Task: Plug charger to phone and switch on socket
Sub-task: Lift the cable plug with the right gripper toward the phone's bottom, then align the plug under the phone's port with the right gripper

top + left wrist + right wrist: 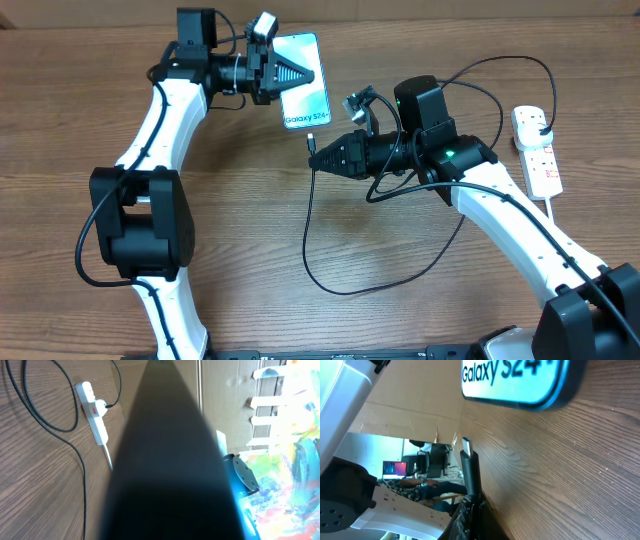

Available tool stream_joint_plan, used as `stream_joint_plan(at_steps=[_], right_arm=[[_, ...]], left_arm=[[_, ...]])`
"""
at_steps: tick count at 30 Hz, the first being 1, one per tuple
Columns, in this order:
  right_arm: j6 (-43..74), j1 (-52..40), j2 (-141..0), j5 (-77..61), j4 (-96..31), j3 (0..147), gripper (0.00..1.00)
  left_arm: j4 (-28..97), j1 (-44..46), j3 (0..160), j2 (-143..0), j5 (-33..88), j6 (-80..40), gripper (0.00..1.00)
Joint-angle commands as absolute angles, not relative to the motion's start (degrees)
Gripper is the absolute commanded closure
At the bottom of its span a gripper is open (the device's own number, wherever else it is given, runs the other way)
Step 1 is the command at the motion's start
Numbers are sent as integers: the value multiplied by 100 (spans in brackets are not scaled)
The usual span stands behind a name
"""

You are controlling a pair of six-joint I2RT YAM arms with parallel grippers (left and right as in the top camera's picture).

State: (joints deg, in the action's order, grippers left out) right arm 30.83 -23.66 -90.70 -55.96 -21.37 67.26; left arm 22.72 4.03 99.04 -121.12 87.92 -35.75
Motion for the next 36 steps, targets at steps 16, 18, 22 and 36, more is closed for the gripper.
stream_joint_plan(at_steps=[16,18,22,36], right_arm=[[2991,-2231,-9087,-5212,-2300,6757,96],[2993,-2215,-9087,-5212,-2298,6757,96],[2995,-2132,-9087,-5238,-2305,6757,96],[3017,-2018,-9087,-5413,-2241,6757,96]], left_arm=[[2244,657,9979,-12108,9059,-3487,96],[2237,690,9979,-12108,9059,-3485,96],[2220,722,9979,-12108,9059,-3485,96],[2217,797,9979,-12108,9059,-3465,96]])
